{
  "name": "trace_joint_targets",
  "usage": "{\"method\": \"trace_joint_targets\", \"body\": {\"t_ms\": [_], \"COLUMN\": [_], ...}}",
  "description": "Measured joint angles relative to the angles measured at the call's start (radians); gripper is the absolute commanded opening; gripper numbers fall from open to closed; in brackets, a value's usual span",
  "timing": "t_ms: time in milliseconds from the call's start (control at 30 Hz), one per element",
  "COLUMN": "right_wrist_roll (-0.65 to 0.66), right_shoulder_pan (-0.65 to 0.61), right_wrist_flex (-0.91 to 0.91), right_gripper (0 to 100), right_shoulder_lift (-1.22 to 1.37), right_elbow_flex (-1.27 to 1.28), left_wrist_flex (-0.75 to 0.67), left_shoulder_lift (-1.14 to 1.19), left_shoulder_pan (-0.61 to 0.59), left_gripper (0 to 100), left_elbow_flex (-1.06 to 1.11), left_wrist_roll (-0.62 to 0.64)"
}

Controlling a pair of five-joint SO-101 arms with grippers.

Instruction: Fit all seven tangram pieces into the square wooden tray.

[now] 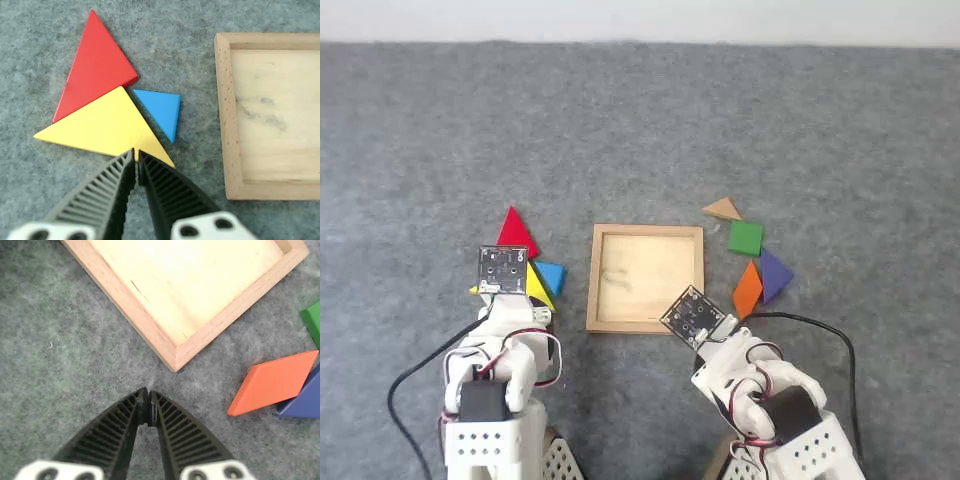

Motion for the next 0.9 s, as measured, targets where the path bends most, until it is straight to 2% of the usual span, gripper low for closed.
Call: {"method": "trace_joint_targets", "body": {"t_ms": [700,767,900], "right_wrist_roll": [0.000,0.000,0.000], "right_shoulder_pan": [0.000,0.000,0.000], "right_wrist_flex": [0.000,0.000,0.000], "right_gripper": [0.9,0.9,0.9], "right_shoulder_lift": [0.000,0.000,0.000], "right_elbow_flex": [0.000,0.000,0.000], "left_wrist_flex": [-0.005,-0.021,-0.064], "left_shoulder_lift": [0.000,0.000,0.000], "left_shoulder_pan": [-0.003,-0.037,-0.141], "left_gripper": [2,3,4], "left_elbow_flex": [-0.003,-0.038,-0.176], "left_wrist_roll": [-0.008,-0.081,-0.327]}}
